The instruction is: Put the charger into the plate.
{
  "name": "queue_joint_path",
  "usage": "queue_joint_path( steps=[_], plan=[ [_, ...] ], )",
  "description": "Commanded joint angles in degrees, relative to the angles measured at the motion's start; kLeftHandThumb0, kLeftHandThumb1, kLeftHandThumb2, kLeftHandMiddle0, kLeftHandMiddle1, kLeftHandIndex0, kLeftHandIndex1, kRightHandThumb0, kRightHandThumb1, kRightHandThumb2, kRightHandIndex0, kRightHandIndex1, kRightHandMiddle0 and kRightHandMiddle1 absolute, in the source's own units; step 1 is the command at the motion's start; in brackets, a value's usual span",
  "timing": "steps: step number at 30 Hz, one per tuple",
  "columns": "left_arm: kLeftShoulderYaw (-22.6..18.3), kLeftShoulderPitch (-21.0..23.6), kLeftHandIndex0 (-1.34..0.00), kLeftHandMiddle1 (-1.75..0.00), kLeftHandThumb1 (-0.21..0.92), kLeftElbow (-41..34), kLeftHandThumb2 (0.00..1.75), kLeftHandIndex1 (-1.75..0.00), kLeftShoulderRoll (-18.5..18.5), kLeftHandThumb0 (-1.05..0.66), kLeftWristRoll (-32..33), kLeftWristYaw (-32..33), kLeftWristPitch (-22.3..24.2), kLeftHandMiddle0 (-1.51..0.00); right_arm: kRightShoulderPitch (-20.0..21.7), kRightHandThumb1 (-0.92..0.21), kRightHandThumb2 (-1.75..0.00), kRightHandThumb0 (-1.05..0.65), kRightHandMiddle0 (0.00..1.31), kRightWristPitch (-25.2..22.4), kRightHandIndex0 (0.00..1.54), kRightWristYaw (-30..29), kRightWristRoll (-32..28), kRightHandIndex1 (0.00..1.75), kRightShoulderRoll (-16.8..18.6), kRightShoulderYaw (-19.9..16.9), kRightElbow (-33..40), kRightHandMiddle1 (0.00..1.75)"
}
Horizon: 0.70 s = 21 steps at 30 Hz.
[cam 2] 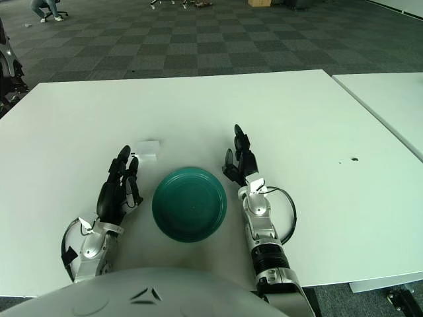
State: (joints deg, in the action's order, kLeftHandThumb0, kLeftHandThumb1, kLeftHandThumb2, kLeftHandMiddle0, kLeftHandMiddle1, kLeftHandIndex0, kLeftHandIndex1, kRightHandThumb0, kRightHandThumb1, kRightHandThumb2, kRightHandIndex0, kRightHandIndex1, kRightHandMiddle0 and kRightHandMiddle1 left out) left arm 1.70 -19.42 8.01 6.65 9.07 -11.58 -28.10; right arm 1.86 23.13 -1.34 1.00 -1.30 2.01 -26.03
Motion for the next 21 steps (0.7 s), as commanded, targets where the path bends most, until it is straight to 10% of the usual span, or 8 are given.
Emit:
queue_joint_path(
  steps=[1,9,15,21],
  plan=[
    [-0.84,-3.33,0.00,-0.02,0.92,5.46,0.97,-0.46,1.86,-0.84,0.94,1.37,-1.11,-0.20,-9.36,-0.92,-0.91,-0.84,0.00,-3.73,0.00,0.11,0.03,0.00,2.04,0.57,-8.17,0.06],
    [-2.68,-2.91,0.00,-0.02,0.92,2.32,0.93,-0.63,1.88,-0.85,-0.43,3.97,-4.89,-0.23,-8.91,-0.92,-0.90,-0.84,0.00,-3.59,0.00,-0.25,0.21,0.00,2.31,0.35,-8.85,0.07],
    [-1.72,-2.64,0.00,-0.03,0.92,-12.69,0.94,-0.68,3.11,-0.88,-16.83,14.15,-6.34,-0.25,-7.60,-0.92,-0.91,-0.83,0.00,-3.37,0.00,-0.36,0.35,0.00,2.48,0.12,-10.77,0.07],
    [-9.37,11.30,0.00,-0.03,0.92,-7.68,0.85,-0.66,-7.88,-0.90,-37.93,29.31,-10.06,-0.26,-7.04,-0.92,-0.92,-0.82,0.00,-2.55,0.00,-0.41,0.58,0.00,2.76,0.06,-11.77,0.09]
  ],
)
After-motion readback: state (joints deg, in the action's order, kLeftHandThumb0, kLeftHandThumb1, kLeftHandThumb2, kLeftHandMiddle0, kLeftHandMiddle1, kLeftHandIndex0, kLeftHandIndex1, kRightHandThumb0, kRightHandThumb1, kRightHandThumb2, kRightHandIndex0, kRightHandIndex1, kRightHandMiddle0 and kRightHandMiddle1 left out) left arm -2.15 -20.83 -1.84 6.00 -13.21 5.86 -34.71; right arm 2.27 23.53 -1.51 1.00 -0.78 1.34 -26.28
